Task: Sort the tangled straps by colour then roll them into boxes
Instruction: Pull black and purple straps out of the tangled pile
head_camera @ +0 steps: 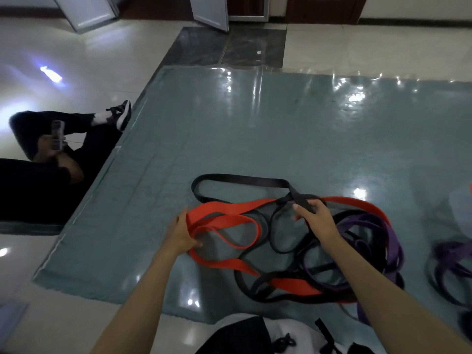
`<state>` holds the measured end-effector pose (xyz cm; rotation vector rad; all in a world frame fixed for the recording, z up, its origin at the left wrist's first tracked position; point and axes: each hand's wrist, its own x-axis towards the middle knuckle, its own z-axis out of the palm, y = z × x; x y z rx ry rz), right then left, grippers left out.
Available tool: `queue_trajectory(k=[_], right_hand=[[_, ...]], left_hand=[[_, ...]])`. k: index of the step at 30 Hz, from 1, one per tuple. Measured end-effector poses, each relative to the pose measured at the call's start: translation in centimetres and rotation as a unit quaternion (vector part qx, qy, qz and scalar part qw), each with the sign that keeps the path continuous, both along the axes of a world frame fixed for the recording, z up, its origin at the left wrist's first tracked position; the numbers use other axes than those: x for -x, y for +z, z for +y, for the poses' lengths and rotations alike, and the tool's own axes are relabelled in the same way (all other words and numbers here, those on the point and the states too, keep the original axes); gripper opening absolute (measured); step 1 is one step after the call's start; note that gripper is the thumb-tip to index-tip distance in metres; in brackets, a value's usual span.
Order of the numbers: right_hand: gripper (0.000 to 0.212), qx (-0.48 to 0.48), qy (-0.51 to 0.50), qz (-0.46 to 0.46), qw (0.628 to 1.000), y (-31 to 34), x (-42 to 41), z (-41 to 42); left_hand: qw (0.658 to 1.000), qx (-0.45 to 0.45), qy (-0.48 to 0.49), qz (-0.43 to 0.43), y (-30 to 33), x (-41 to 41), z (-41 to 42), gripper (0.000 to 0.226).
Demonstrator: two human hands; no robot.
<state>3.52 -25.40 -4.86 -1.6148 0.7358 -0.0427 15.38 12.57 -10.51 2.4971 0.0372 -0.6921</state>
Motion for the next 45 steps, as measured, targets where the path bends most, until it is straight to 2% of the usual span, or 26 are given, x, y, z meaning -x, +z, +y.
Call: queue_trajectory(k=[2,4,6,12,15,18,20,21,23,24,25,28,30,32,33,35,37,38,39,41,45], right_hand=[[0.032,-0.015,0.003,-0.001,1.0,0.5,0.2,-0.2],[0.034,-0.036,0.01,-0.004,0.999,1.1,0.6,-0.6],[0.038,-0.045,0.015,-0.018,0.999,1.9,0.9,-0.9],[0.039,-0.146,0.039,-0.078,0.985,5.5,1.8,-0.2],[0.049,-0.167,0.064,-0.075,0.981,6.9,2.1,0.6],[0.06,-0.182,0.076,-0.068,0.978,7.3,2.3,1.4],[0.071,-0.175,0.084,-0.06,0.979,7.2,2.6,1.2],[0.072,-0.164,0.081,-0.057,0.981,7.0,2.9,0.8],[0.059,-0.116,0.039,-0.052,0.991,5.7,3.4,-0.7],[0.055,-0.096,0.001,-0.046,0.994,4.9,3.6,-1.4],[0.054,-0.086,-0.037,-0.036,0.995,4.3,3.8,-2.0],[0.057,-0.046,-0.066,-0.013,0.997,3.7,4.3,-2.4],[0.055,-0.025,-0.043,-0.006,0.999,3.6,4.4,-2.4],[0.054,-0.031,-0.04,-0.008,0.999,3.5,4.6,-2.6],[0.053,-0.034,-0.042,-0.013,0.998,3.5,4.5,-2.8],[0.053,-0.026,-0.044,-0.018,0.999,3.5,4.2,-3.5],[0.055,-0.015,-0.045,-0.015,0.999,3.5,3.6,-4.2],[0.056,-0.009,-0.047,-0.012,0.999,3.5,3.3,-4.6],[0.057,-0.003,-0.052,-0.008,0.999,3.4,3.0,-5.0],[0.06,0.01,-0.061,-0.001,0.998,3.3,2.4,-5.5],[0.067,0.057,-0.033,-0.005,0.998,3.3,1.0,-5.0]], left_hand=[[0.997,-0.035,-0.016,-0.06,0.2,0.7,-0.3,0.094],[0.995,-0.028,0.002,-0.098,2.0,1.2,-1.0,0.055],[0.994,0.009,0.0,-0.105,4.3,1.3,-2.1,0.047],[0.972,0.117,-0.033,-0.202,12.2,2.9,-8.9,0.03],[0.959,0.175,-0.04,-0.218,15.1,5.2,-13.6,0.027],[0.95,0.196,-0.068,-0.235,15.4,8.1,-18.7,0.024],[0.947,0.215,-0.092,-0.219,14.4,9.5,-21.5,0.038],[0.946,0.245,-0.112,-0.182,13.6,9.9,-22.4,0.054],[0.922,0.351,-0.151,-0.063,12.6,10.7,-23.4,0.08],[0.906,0.39,-0.166,-0.013,12.2,10.6,-23.5,0.08],[0.895,0.412,-0.168,0.014,11.8,10.4,-23.4,0.069],[0.922,0.374,-0.086,-0.056,10.1,8.4,-22.3,0.023],[0.953,0.288,0.004,-0.097,8.6,7.0,-21.0,0.017],[0.977,0.184,0.05,-0.1,7.0,6.0,-19.2,0.01],[0.988,0.138,0.026,-0.068,5.7,5.6,-18.5,0.007],[0.993,0.028,-0.11,0.009,3.2,5.1,-17.8,0.03],[0.958,-0.103,-0.266,0.018,1.4,4.7,-17.7,0.061],[0.94,-0.146,-0.308,0.006,1.2,4.8,-17.9,0.064],[0.933,-0.159,-0.321,-0.008,1.3,4.9,-18.0,0.057],[0.946,-0.121,-0.3,-0.02,1.4,5.0,-17.9,0.035],[0.996,0.047,-0.08,0.003,2.4,4.8,-15.2,0.014]])
